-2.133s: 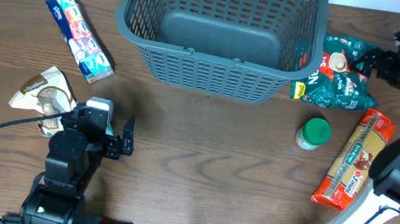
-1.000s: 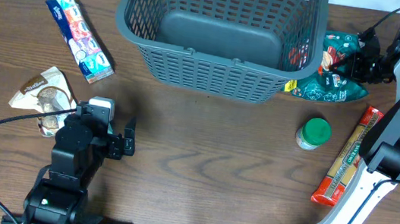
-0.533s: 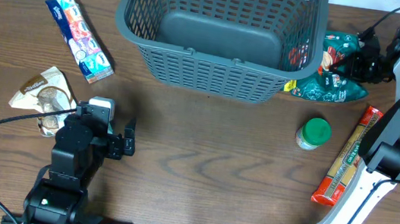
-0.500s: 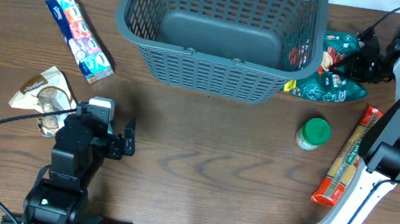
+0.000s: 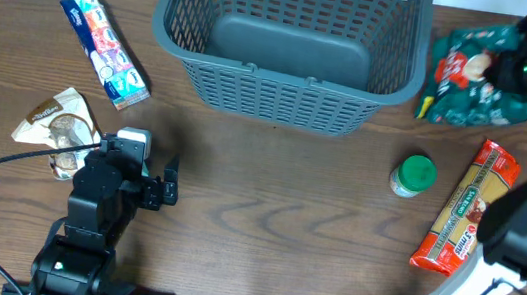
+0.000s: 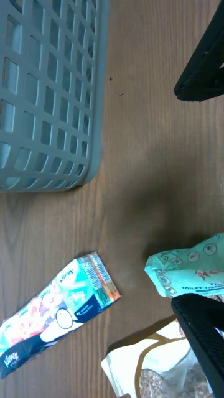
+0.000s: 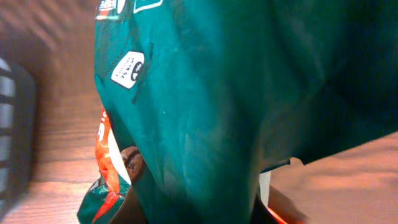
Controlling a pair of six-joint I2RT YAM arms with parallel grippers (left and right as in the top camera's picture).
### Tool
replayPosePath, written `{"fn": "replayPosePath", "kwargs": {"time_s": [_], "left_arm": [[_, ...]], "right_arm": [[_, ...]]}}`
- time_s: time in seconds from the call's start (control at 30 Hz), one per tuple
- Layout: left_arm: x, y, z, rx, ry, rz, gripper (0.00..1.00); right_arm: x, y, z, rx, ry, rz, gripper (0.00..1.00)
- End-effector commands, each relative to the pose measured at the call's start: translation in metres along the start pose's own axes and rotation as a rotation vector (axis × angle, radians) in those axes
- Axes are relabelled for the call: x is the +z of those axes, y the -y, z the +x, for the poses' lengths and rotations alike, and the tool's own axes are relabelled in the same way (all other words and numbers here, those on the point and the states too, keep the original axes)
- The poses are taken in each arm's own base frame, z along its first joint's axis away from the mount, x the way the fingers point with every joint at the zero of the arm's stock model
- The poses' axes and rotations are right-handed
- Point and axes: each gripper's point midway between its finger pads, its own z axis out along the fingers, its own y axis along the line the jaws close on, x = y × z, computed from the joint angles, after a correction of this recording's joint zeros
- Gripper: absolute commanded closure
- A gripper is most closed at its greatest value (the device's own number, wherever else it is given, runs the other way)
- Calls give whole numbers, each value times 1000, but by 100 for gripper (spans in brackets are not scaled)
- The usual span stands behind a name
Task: Pack container
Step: 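Lift the coffee pouch and drop it into the grey basket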
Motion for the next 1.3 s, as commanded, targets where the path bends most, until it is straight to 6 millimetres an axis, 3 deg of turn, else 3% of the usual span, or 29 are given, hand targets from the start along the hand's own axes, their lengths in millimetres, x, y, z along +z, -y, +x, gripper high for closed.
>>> {"fn": "replayPosePath", "kwargs": {"time_s": [0.0,0.13,0.27,0.37,0.43,0.5,0.7,0.87,1.0,1.13,1.27], "left_arm": [[-3,-1,-10,-13,23,-10,1],[-3,-1,-10,-13,23,-10,1],[-3,-1,-10,-13,23,-10,1],[-3,-1,-10,-13,23,-10,2],[-3,-1,-10,-13,23,-9,1],[-3,-1,-10,-14,23,-9,1],[-3,-1,-10,-14,23,-9,1],[-3,-1,-10,-14,23,-9,1],[-3,-1,-10,-14,22,-10,1],[-3,-1,-10,-14,23,-9,1],[-3,-1,-10,-13,22,-10,1]], "right_arm": [[-73,-3,-30,4,165,52,99],[-119,2,-43,32,274,119,99],[-189,7,-66,72,473,208,99],[-238,1,-81,80,628,217,99],[-269,-21,-92,21,729,172,99],[-291,-54,-100,-105,807,94,99],[-323,-154,-110,-411,950,-74,99],[-321,-237,-108,-638,1003,-175,99],[-293,-289,-102,-775,974,-240,99],[-229,-334,-91,-829,842,-349,99],[-158,-355,-77,-795,670,-414,99]]}}
